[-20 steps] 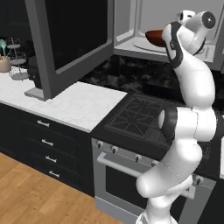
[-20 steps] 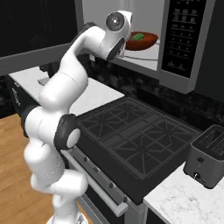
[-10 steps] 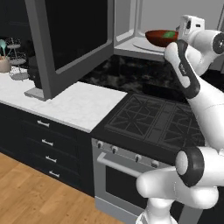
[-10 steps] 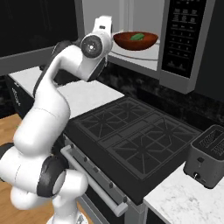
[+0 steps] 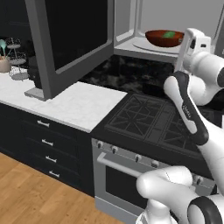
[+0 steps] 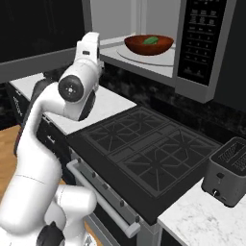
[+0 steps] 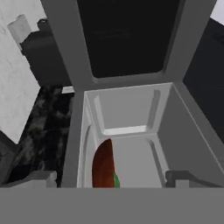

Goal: Pick the broccoli from the sink and place it in the bowl. Then pick the bowl and place it in the microwave. Then close the microwave door and press the start button.

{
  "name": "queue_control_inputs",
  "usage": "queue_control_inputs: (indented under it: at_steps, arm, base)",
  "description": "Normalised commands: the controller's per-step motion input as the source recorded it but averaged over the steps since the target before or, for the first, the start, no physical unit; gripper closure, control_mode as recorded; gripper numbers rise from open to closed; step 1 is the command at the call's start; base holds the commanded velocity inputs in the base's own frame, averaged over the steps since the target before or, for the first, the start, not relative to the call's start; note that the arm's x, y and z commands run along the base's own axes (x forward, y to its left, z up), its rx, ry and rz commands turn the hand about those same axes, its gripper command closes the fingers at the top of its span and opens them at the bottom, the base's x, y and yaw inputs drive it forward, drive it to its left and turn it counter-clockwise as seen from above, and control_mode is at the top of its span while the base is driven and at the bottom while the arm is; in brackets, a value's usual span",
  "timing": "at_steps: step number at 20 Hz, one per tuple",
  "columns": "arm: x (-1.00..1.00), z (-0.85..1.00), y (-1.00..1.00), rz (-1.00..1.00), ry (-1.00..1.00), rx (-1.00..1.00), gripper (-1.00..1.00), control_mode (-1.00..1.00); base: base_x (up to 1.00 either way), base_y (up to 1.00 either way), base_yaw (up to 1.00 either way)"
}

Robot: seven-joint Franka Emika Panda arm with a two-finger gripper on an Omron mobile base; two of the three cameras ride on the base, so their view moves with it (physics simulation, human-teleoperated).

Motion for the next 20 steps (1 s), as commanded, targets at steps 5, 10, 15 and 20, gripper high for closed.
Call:
queue_control_inputs:
  at_steps: [5, 10, 15, 20]
  arm:
    - [-1.0, 0.0, 0.45, 0.02, -0.06, -0.04, -1.0, -1.0]
    - [-1.0, 0.11, 0.51, 0.0, -0.13, -0.13, -1.0, -1.0]
    - [-1.0, 0.28, 0.45, 0.0, 0.05, 0.0, -1.0, -1.0]
    - [-0.96, 0.37, 0.5, 0.0, 0.19, 0.0, -1.0, -1.0]
  base:
    - [0.0, 0.0, 0.0]
    - [0.0, 0.0, 0.0]
    - [0.0, 0.0, 0.0]
    - [0.0, 0.0, 0.0]
